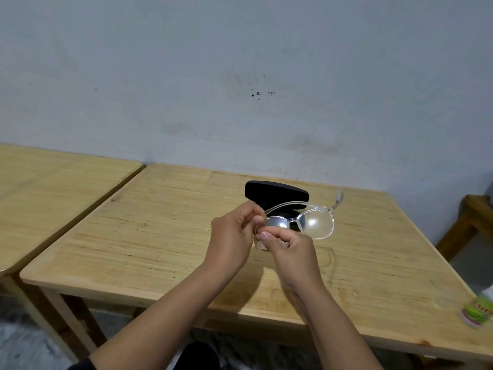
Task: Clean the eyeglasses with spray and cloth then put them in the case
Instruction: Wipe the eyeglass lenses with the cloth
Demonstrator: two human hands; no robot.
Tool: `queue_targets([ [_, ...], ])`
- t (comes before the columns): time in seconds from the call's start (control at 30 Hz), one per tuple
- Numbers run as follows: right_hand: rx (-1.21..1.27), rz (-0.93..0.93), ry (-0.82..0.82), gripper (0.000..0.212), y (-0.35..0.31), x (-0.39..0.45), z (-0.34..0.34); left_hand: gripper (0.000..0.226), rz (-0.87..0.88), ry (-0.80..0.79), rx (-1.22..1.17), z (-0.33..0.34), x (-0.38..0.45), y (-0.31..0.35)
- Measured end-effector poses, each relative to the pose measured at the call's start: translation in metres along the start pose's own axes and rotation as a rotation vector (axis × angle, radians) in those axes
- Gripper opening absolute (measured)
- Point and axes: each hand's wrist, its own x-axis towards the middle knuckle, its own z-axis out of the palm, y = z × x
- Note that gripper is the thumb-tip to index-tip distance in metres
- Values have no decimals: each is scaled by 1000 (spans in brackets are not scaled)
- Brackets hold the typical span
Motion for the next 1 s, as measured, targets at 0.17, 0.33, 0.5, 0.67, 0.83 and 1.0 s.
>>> queue_targets([
  [0.17, -26, 41, -148, 23, -10, 5, -19, 20, 19, -18, 56, -2, -1, -4],
  [0.33, -34, 98, 13, 21, -11, 6, -25, 33, -30, -43, 30, -1, 0, -6],
  [0.5, -12, 51, 429, 14, -4, 0, -10, 45, -8, -79, 49, 7, -3, -2],
  [0.67, 191, 22, 569, 20, -4, -5, 11, 52, 76, -114, 57, 13, -8, 4],
  [0.83, 152, 60, 398, 19, -3, -5, 9, 40, 90, -117, 50, 9, -4, 5],
  [1.0, 89, 85, 253, 20, -6, -5, -4, 42, 77, -125, 48, 6, -2, 5],
])
